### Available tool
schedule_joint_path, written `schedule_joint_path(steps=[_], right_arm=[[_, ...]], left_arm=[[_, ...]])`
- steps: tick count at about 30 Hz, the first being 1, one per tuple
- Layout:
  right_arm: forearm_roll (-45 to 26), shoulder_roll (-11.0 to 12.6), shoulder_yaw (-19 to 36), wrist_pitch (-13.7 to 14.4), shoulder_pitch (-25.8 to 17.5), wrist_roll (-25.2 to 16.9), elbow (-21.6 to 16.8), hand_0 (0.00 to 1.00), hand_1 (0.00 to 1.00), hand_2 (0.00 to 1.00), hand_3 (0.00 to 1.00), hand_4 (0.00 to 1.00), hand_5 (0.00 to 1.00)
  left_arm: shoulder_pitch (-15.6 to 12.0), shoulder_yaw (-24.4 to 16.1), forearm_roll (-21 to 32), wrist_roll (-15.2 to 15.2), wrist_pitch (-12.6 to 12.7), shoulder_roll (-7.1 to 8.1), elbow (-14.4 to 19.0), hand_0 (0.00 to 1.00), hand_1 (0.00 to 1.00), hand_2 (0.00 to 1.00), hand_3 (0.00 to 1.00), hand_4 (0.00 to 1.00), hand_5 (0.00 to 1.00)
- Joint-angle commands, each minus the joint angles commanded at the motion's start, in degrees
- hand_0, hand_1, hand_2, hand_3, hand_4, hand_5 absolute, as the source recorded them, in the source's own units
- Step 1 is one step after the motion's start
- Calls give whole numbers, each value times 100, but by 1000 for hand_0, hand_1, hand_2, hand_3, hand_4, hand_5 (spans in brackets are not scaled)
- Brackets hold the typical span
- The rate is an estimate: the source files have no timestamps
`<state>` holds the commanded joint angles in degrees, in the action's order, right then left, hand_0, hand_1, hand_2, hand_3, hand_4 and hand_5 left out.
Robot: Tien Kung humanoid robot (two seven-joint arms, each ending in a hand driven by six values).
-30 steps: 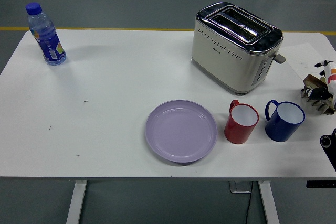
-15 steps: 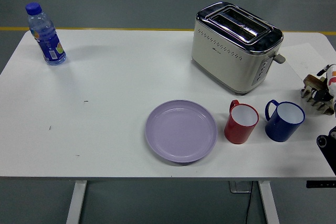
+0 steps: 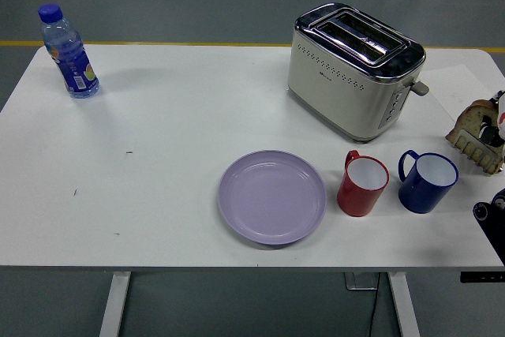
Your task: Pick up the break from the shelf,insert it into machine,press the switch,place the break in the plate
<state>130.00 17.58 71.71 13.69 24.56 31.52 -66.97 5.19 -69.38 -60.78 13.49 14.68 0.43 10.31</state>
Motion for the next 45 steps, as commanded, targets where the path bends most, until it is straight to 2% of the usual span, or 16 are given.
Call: schedule_joint_path(steps=[7,16,17,18,25,33,39,45], right_arm=[[0,146,96,258,3,-50,-207,316,333,388,462,409,2],[0,475,236,389,81,-87,-879,304,320,378,458,384,2],[0,507,238,425,114,-94,-960,304,320,378,458,384,2],[0,535,235,458,151,-104,-1025,259,283,350,449,382,2],[-386,623,144,645,547,-217,-1291,243,270,341,444,396,2],[-1038,489,-114,761,1251,-388,-1177,235,265,337,440,400,2],[-1202,351,-295,792,1755,-570,-1022,234,263,336,441,398,2],[-1367,131,-654,1031,2272,-1085,-648,220,259,333,434,399,2]], left_arm=[[-8,-8,-4,1,2,-2,0,656,619,666,611,435,881],[-39,-38,-32,4,4,3,0,657,619,666,612,435,880],[-45,-41,-36,6,4,3,0,657,619,666,612,435,880],[-50,-44,-39,7,4,1,0,657,619,666,612,434,881],[-86,-70,-89,22,0,-2,0,657,619,665,611,434,881],[-81,-38,-72,27,0,11,0,657,619,665,611,434,880],[-51,15,16,14,17,27,0,657,618,664,610,434,879],[-34,49,49,19,29,32,0,657,619,664,611,435,880]])
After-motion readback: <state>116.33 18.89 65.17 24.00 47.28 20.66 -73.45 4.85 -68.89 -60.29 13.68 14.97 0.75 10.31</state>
